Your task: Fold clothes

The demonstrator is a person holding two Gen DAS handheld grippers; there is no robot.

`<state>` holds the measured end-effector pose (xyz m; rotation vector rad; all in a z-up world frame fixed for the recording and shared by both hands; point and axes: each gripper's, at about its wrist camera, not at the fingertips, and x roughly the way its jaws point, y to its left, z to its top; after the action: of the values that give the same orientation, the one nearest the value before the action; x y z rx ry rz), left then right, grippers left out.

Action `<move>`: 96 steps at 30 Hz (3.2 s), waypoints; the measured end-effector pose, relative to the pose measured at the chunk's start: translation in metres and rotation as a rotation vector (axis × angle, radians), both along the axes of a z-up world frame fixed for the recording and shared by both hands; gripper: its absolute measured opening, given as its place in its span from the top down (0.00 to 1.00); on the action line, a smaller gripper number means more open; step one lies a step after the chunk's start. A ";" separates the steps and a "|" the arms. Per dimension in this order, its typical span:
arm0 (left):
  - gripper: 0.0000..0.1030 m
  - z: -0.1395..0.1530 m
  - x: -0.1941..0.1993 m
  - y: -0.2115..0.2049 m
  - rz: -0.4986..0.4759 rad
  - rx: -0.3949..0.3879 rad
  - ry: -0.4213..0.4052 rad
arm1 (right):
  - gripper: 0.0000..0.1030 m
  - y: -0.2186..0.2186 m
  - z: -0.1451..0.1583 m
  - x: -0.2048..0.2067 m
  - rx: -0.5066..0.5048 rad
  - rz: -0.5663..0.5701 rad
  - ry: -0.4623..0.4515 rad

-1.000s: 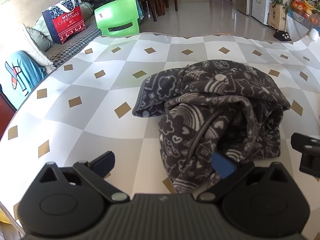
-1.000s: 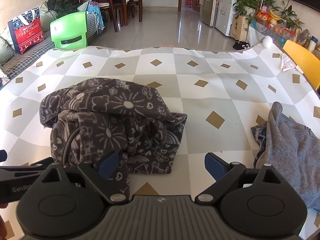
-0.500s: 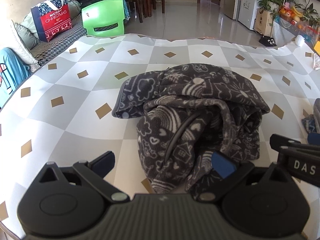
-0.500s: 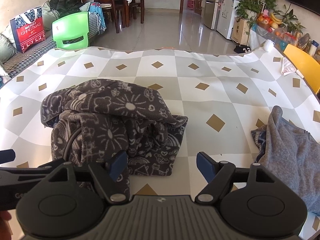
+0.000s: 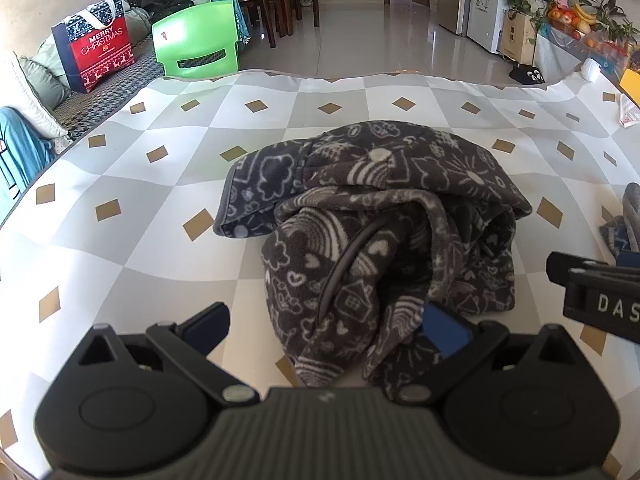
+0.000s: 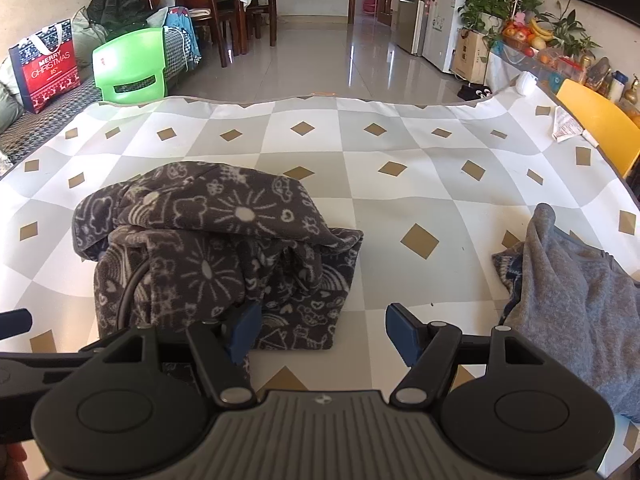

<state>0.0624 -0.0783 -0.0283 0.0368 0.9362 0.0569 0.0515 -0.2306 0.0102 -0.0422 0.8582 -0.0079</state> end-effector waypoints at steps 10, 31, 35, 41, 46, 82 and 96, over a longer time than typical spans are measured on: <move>0.42 -0.004 0.003 0.001 0.003 -0.079 0.007 | 0.46 -0.006 0.003 0.000 0.020 -0.010 -0.007; 0.73 0.000 0.001 -0.002 -0.023 -0.054 -0.018 | 0.94 -0.009 -0.003 0.000 0.050 0.003 -0.001; 0.44 0.002 0.000 0.000 0.000 -0.048 -0.033 | 0.92 -0.010 -0.005 0.002 0.053 -0.015 0.010; 0.02 0.009 -0.004 -0.004 0.001 -0.001 -0.088 | 0.63 -0.011 -0.007 0.003 0.056 -0.027 0.016; 0.00 0.007 -0.003 -0.006 -0.003 0.005 -0.074 | 0.52 -0.008 -0.006 0.003 0.034 -0.024 0.011; 0.00 0.000 0.001 0.001 -0.009 0.057 -0.030 | 0.33 0.002 -0.020 0.009 -0.004 -0.049 0.082; 0.00 0.004 -0.005 0.006 0.016 0.122 -0.110 | 0.33 0.005 -0.023 0.009 0.041 -0.077 0.054</move>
<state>0.0570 -0.0720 -0.0242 0.1380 0.8221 0.1293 0.0604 -0.2260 -0.0130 0.0292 0.9136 -0.0616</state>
